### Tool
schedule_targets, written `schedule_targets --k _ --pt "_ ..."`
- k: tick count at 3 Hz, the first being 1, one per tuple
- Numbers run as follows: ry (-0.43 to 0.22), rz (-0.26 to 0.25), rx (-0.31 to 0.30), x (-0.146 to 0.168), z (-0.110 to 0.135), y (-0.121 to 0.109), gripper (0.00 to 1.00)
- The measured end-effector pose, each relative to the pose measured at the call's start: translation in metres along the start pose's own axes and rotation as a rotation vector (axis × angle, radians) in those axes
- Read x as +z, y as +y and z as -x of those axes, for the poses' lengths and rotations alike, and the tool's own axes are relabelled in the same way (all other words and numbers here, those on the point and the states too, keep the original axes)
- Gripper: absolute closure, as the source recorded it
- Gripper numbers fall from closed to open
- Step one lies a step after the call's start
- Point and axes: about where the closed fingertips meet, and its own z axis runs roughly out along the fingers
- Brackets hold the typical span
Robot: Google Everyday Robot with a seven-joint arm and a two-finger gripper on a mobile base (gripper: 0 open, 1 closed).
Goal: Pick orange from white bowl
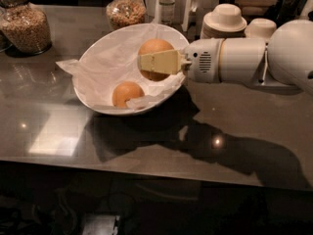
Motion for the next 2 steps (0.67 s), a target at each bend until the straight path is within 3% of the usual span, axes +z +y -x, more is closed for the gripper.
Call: schedule_targets --k 1,2 --pt "-0.011 -0.04 -0.068 -0.023 -0.004 0.016 1.0" --pt "-0.037 -0.1 -0.081 -0.054 -0.005 0.006 1.0"
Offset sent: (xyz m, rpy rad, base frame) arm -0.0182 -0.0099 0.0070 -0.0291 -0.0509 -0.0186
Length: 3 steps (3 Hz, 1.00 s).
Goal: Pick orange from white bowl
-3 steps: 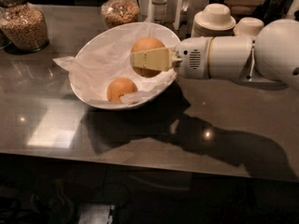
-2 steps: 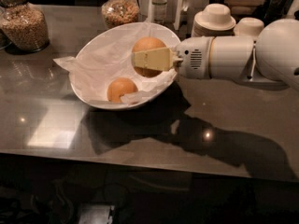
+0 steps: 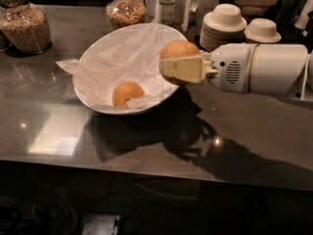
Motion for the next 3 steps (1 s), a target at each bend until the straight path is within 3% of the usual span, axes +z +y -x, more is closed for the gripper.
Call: schedule_targets --k 1,2,3 --pt "0.0 0.0 0.0 0.0 0.0 0.0 1.0" --pt "0.007 0.03 -0.069 -0.011 0.014 0.021 1.0" --pt "0.001 0.098 -0.185 -0.039 0.032 0.074 1.0"
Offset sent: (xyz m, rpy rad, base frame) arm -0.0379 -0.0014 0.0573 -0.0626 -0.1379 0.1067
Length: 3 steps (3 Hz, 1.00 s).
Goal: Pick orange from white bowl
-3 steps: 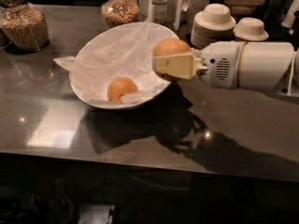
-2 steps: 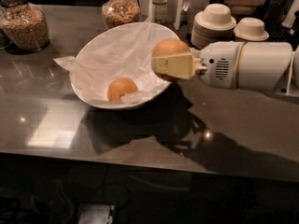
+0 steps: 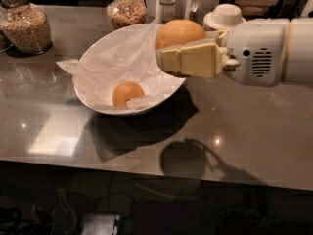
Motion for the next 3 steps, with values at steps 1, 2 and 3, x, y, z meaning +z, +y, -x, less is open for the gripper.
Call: schedule_targets --k 1,2,3 --pt "0.015 0.072 -0.115 -0.028 0.016 0.051 1.0" --pt "0.075 0.184 -0.149 -0.032 0.008 0.09 1.0" --pt "0.11 0.289 -0.125 -0.027 -0.005 0.114 1.0"
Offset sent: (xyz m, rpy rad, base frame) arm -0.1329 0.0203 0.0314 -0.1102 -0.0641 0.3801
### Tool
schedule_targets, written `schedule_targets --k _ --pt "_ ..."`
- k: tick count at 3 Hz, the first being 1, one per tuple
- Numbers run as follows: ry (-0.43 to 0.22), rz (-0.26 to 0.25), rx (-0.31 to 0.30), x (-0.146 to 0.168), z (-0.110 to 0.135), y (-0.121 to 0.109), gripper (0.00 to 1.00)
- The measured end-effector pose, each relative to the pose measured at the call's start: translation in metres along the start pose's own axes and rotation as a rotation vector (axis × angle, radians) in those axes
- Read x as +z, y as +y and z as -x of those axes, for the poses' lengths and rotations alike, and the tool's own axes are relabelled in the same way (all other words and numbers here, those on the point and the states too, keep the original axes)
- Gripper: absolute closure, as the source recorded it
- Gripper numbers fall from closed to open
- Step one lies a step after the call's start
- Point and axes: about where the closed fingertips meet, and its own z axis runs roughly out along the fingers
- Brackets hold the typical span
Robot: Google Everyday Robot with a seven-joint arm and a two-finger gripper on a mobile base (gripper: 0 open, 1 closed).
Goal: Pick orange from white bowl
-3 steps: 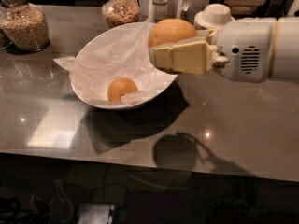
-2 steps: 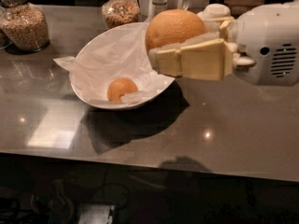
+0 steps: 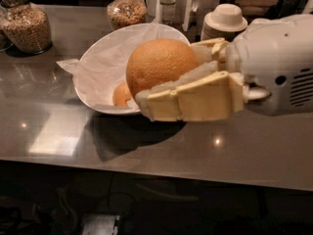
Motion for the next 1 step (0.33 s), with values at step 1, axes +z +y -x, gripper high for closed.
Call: schedule_targets --k 1 --pt "0.004 0.004 -0.001 0.0005 -0.0004 0.0013 1.0"
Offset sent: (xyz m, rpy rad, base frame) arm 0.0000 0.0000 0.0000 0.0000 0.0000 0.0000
